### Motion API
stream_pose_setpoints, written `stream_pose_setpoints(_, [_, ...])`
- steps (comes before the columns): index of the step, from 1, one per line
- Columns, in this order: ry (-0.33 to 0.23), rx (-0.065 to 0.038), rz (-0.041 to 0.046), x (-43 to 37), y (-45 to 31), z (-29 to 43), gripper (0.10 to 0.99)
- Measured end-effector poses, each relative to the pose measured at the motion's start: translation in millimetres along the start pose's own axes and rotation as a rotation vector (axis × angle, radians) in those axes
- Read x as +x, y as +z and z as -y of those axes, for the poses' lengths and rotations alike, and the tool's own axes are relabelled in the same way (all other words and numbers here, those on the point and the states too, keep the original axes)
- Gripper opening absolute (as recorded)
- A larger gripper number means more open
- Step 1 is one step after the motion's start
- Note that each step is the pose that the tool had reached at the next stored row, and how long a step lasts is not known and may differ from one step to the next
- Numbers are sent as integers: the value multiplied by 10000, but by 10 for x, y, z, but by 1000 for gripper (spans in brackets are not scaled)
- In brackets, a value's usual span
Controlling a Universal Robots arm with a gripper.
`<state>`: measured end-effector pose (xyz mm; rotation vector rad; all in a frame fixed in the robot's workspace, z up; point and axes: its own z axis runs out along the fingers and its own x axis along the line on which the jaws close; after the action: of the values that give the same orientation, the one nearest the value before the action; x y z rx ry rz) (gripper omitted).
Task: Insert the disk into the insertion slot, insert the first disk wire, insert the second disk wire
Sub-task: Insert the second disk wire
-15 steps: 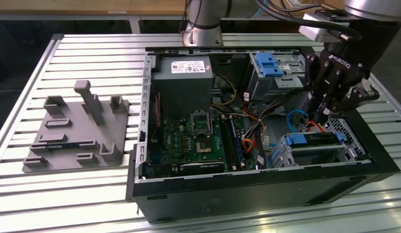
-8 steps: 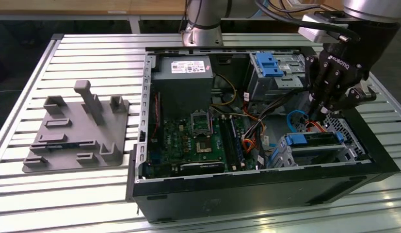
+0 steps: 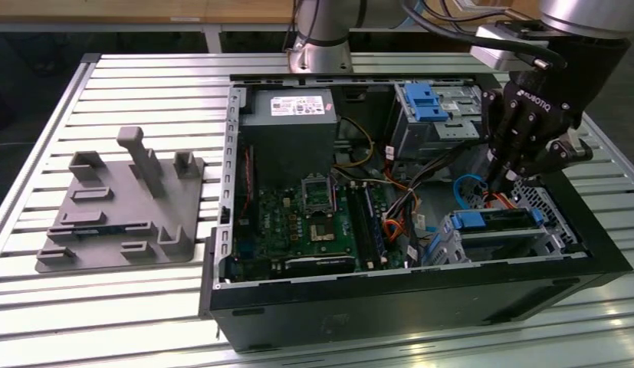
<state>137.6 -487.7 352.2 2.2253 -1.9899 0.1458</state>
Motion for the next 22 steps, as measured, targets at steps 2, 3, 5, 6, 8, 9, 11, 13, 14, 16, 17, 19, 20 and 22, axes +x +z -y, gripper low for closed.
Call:
stream_pose_setpoints(2, [0, -1, -5, 0, 1, 0, 227])
stream_pose_setpoints(3, [0, 0, -6, 0, 1, 0, 161])
stream_pose_setpoints(5, [0, -1, -8, 0, 1, 0, 161])
stream_pose_setpoints(6, [0, -1, -7, 0, 1, 0, 161])
stream_pose_setpoints(8, [0, -1, -6, 0, 2, 0, 161])
stream_pose_setpoints(9, [0, -1, -5, -1, 2, 0, 161])
stream_pose_setpoints(11, [0, -1, -5, -1, 1, 0, 161])
stream_pose_setpoints(13, [0, -1, -5, 0, 1, 0, 161])
stream_pose_setpoints(14, [1, -1, -5, 0, 1, 0, 161])
stream_pose_setpoints(16, [12, -3, -4, -1, 1, 0, 161])
stream_pose_setpoints(17, [13, -3, -5, 0, 1, 0, 161])
stream_pose_setpoints(19, [14, -3, -4, 0, 2, 0, 161])
stream_pose_setpoints(20, [14, -3, -4, 0, 2, 0, 161])
stream_pose_setpoints(22, [50, -10, 0, 0, 11, 2, 161])
